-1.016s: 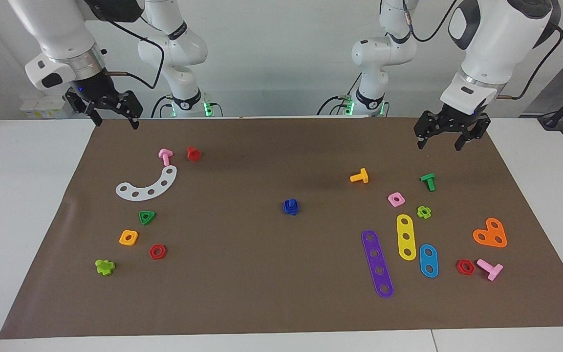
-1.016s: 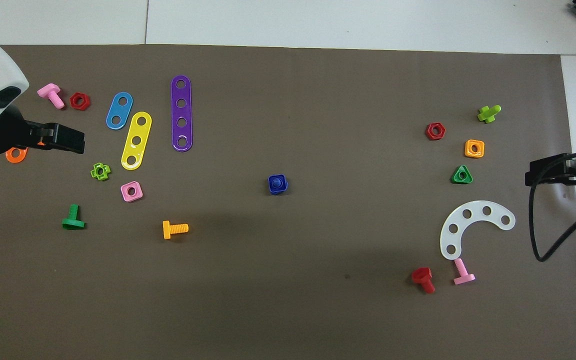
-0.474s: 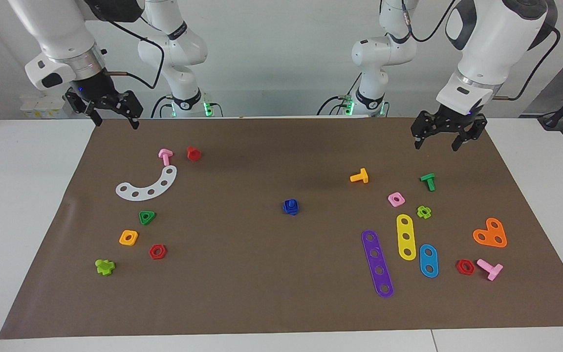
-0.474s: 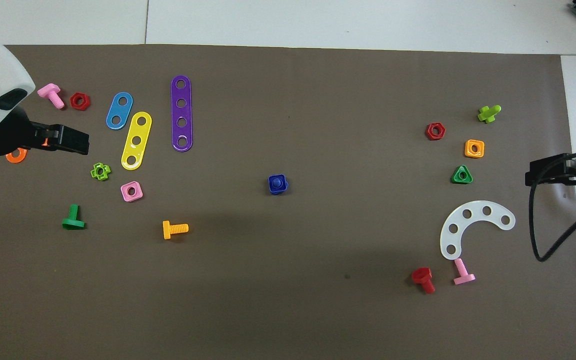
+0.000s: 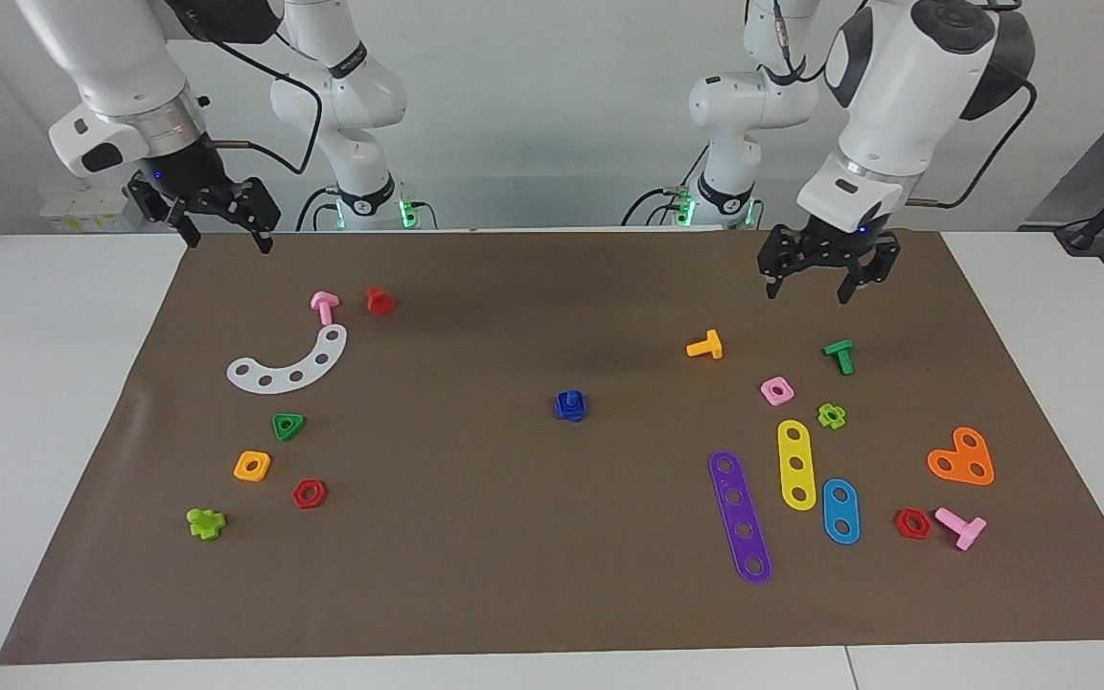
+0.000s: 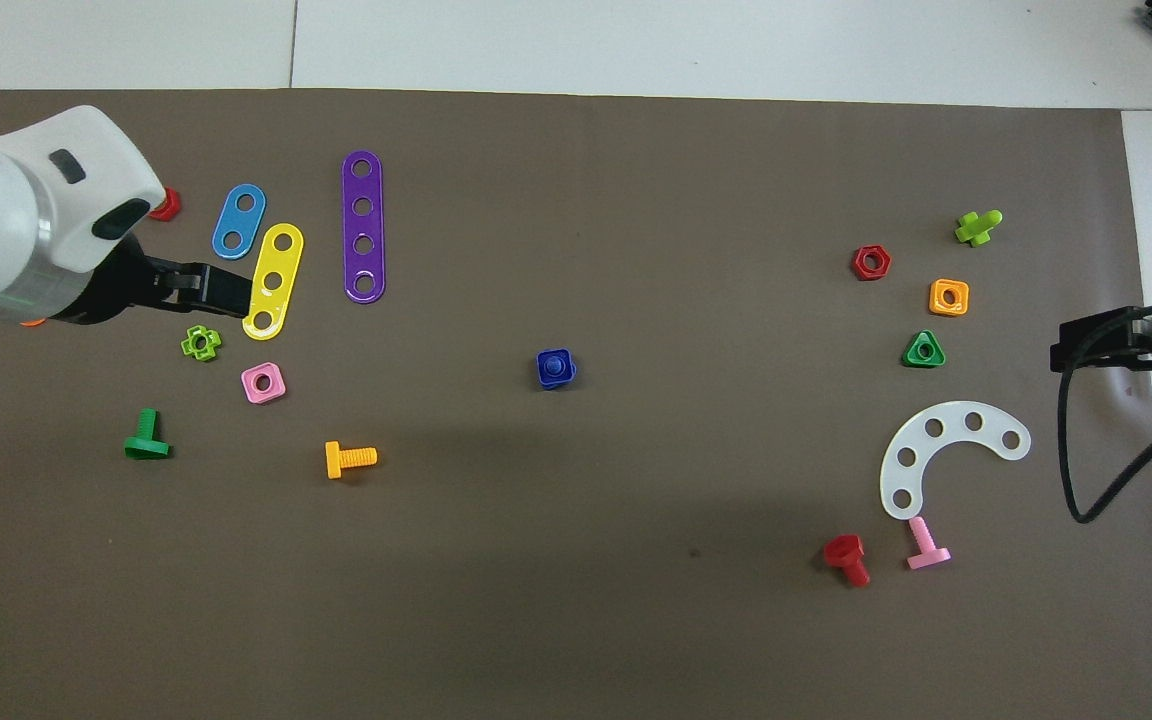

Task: Unscrew and place screws in storage area

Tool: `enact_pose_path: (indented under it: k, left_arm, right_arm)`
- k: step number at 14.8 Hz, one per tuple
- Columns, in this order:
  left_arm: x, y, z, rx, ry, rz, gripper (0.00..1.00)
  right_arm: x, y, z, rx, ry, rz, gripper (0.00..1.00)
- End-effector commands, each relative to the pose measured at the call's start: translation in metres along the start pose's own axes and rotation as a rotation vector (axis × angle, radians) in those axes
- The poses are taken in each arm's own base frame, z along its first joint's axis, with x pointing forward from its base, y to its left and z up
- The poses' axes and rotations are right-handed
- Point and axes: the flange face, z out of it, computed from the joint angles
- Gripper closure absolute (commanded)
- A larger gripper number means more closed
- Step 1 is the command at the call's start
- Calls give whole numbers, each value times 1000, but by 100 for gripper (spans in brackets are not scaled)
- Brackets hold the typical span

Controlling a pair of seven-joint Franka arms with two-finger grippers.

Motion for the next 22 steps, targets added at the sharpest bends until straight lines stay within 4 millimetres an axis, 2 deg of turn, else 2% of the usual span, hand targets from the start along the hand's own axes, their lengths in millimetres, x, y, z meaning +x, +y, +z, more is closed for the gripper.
enact_pose_path:
  k: [1, 3, 4, 6, 8, 10, 13, 17, 22]
  left_arm:
    - [1, 47, 29, -30, 14, -73, 0]
    - [5, 99, 61, -47, 25, -128, 0]
    - [8, 108, 72, -45, 33, -130, 0]
    - [6, 123, 80, -50, 42, -114, 1]
    - [7, 142, 106, -45, 37, -129, 1]
    - [7, 166, 144, -7, 38, -132, 3]
    - [7, 188, 191, 8, 36, -116, 4]
    - [11, 192, 219, -9, 55, -133, 7]
    - [-1, 209, 246, 6, 54, -83, 10]
  right_arm:
    - [-3, 2, -1, 4, -7, -16, 0]
    - [-3, 1, -1, 4, -9, -18, 0]
    - [-3, 2, -1, 4, -9, -16, 0]
    - [-3, 2, -1, 4, -7, -16, 0]
    - [-3, 2, -1, 4, -7, -16, 0]
    - [-3, 2, -1, 4, -10, -16, 0]
    - [-3, 2, -1, 4, -7, -16, 0]
    - [-3, 2, -1, 4, -7, -16, 0]
    - [-3, 2, -1, 4, -7, -16, 0]
